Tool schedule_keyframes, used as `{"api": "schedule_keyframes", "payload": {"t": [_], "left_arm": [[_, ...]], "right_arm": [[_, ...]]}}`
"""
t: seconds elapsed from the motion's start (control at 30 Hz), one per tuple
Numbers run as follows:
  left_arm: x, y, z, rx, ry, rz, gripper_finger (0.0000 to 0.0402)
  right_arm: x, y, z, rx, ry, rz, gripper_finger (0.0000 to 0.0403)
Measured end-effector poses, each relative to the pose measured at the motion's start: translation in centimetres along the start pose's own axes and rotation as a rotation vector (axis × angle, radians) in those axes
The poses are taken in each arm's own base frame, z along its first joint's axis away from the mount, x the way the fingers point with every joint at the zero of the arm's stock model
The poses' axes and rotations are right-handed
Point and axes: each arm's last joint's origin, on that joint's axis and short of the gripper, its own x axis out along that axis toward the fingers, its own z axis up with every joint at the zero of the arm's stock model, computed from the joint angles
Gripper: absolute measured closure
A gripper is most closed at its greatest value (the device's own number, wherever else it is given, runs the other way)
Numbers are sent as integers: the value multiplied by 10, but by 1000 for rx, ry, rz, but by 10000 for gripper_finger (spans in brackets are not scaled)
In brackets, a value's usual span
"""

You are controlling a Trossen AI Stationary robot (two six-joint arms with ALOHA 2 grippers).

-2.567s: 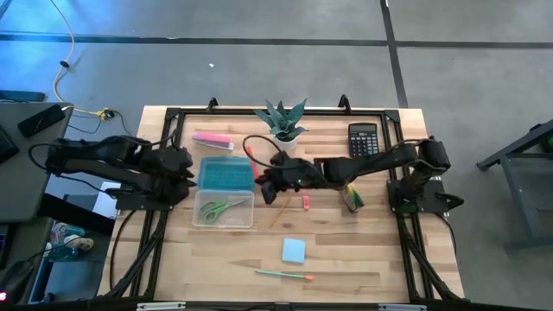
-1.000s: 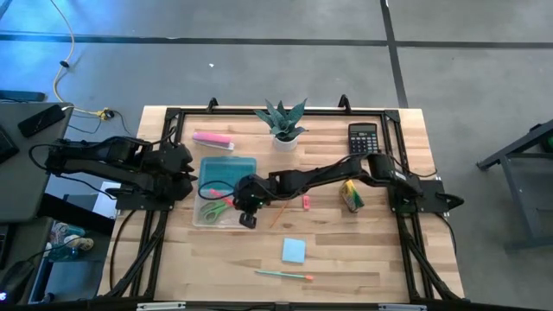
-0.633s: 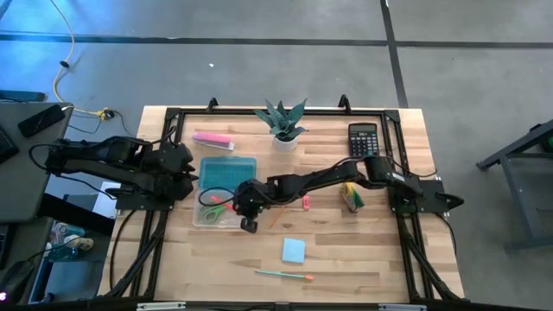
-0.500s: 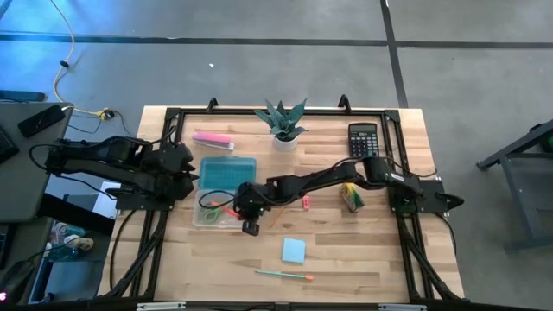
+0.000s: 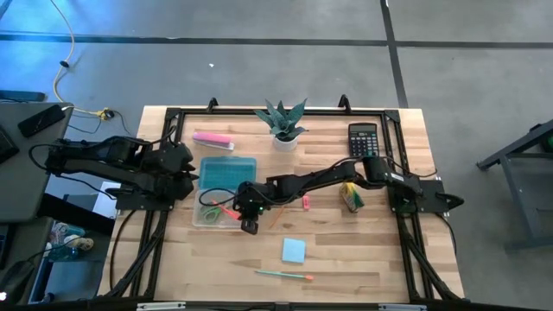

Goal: Pack school essentials
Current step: Put the light blue pencil into the blue supply box

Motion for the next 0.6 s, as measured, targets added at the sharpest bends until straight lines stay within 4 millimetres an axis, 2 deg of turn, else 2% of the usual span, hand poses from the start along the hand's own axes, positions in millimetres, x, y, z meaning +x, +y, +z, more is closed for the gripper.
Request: {"api": "schedule_keyframes", "payload": {"t": [0.13, 0.3, 0.6], "left_arm": [[0, 0, 0, 0, 1, -1, 257], [0, 0, 0, 0, 2, -1, 257], [0, 0, 0, 0, 11, -13, 244]], "right_arm": [[0, -1, -1, 47, 20, 15, 263], [-4, -3, 0, 91, 38, 15, 263], [-44, 5, 19, 40, -45, -118, 265]]}}
